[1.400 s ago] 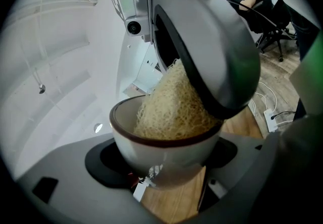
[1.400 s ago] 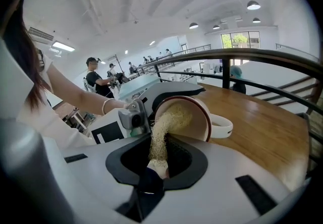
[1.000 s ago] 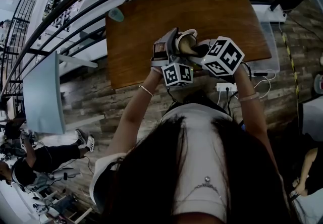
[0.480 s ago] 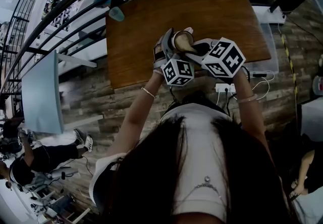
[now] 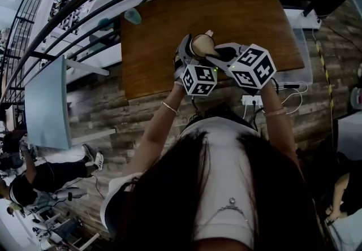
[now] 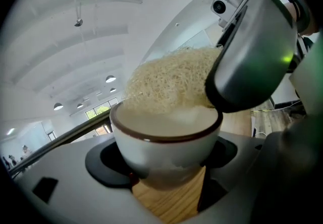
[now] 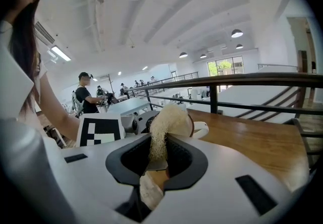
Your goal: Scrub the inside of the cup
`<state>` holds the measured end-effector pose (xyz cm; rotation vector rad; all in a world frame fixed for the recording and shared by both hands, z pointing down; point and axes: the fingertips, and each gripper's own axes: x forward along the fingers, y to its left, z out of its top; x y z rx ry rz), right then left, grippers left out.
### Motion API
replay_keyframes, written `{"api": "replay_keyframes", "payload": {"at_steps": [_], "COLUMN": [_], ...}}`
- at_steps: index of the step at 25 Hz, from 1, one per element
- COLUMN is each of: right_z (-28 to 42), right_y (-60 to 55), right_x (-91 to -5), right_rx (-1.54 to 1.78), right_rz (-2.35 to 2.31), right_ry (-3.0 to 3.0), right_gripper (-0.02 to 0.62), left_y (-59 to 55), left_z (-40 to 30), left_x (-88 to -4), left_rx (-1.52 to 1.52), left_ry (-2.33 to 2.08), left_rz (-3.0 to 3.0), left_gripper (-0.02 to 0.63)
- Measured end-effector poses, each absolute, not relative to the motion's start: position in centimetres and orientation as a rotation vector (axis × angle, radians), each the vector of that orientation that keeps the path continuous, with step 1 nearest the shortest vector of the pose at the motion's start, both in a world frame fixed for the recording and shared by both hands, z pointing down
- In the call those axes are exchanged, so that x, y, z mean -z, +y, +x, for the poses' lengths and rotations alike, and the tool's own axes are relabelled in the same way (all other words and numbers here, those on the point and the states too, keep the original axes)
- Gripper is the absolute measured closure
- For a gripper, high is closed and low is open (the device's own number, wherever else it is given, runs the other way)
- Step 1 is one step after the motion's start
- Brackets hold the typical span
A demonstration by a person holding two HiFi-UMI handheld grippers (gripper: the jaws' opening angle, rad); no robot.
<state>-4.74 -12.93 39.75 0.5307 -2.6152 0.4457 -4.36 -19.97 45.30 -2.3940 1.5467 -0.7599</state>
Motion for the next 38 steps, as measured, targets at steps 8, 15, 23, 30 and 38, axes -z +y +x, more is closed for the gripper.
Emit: {"api": "replay_keyframes", "payload": {"at_steps": [8, 15, 23, 30, 38], "right_z": [-3.5, -2.1, -0.5, 0.7, 1.9], "right_y": [-14.0, -14.5, -15.3, -15.6, -15.8], "right_x": [-38.6, -38.2, -38.7, -38.9, -40.3], "right_rx": [-0.473, -0.523, -0.568, -0.565, -0.553], "right_rz": [0.637, 0.735, 0.834, 0.922, 0.992], "right_ry": [-2.673, -2.703, -2.702, -2.677, -2.611], "right_gripper": [0.515, 0.515, 0.515, 0.515, 0.515], "left_y": [-19.5, -19.5, -19.8, -19.3, -19.1], "left_z": [-4.0, -4.9, -5.7, -6.0, -6.2], "left_x": [-45.6, -45.4, -45.4, -45.2, -45.0], "left_rx": [0.734, 0.704, 0.688, 0.667, 0.644], "left_ry": [1.608, 1.699, 1.757, 1.795, 1.830], "left_rz": [-2.459, -2.502, -2.547, -2.633, -2.689], "left_gripper": [0.193, 0.195, 0.194, 0.195, 0.195]}}
